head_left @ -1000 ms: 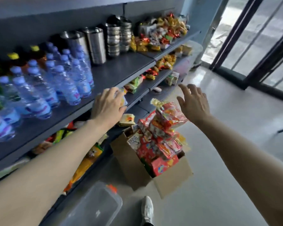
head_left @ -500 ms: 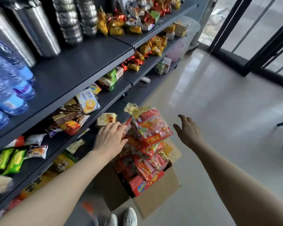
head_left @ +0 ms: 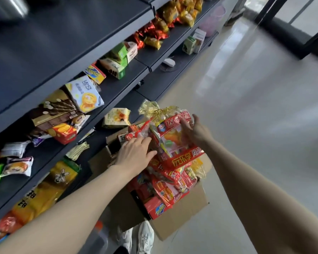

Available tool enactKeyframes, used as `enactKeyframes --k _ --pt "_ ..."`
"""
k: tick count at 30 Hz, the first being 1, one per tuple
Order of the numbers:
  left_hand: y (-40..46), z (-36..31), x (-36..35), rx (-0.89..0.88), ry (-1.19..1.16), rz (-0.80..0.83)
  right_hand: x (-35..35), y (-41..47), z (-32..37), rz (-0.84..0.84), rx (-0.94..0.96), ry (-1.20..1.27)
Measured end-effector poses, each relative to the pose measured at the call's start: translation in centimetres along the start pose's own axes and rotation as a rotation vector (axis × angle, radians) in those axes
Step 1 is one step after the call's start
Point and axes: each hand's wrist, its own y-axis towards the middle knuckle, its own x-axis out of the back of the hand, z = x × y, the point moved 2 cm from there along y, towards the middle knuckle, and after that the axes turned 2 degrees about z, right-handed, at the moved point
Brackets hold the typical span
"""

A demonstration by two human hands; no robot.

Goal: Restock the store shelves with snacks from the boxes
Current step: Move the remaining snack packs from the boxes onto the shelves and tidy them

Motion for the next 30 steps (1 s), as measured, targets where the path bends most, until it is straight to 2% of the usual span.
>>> enactKeyframes --k 4,8,11,14,17,19,23,27,30 --pt "0.9 0.4 -0.2 -0.008 -0.093 0.031 0.5 0.5 -1.6 0.102 -0.098 0.199" --pt "1.5 0.4 0.3 -0.016 -0.158 0.063 1.9 -0.7 -3.0 0.267 -0.098 0.468" --pt "2.5 0.1 -0.2 -0.005 -0.153 0.136 3.0 -1.1 -4.8 0.264 -0.08 0.545" --pt "4.1 -0.3 -1.4 0.066 -0.187 0.255 3.6 -1.5 -6.7 0.219 -0.04 0.639" --pt "5.6 -0.4 -2.9 0.135 -0.198 0.34 4.3 -2.0 -8.7 0.079 -0.046 0.81" --pt "6.3 0.2 -3.7 0.181 -0.308 0.378 4.5 -2.1 -10.1 -0.004 -0.075 0.872" --pt "7.1 1.9 -5.2 0.26 -0.488 0.327 4.1 -3.0 -12.0 -0.077 -0.128 0.961" --pt "6.1 0.8 -3.9 0.251 -0.527 0.267 4.0 -4.2 -12.1 -0.135 -0.199 1.001" --pt "4.5 -0.1 -2.0 0.23 -0.528 0.186 5.4 -5.3 -11.2 -0.166 -0.183 0.973"
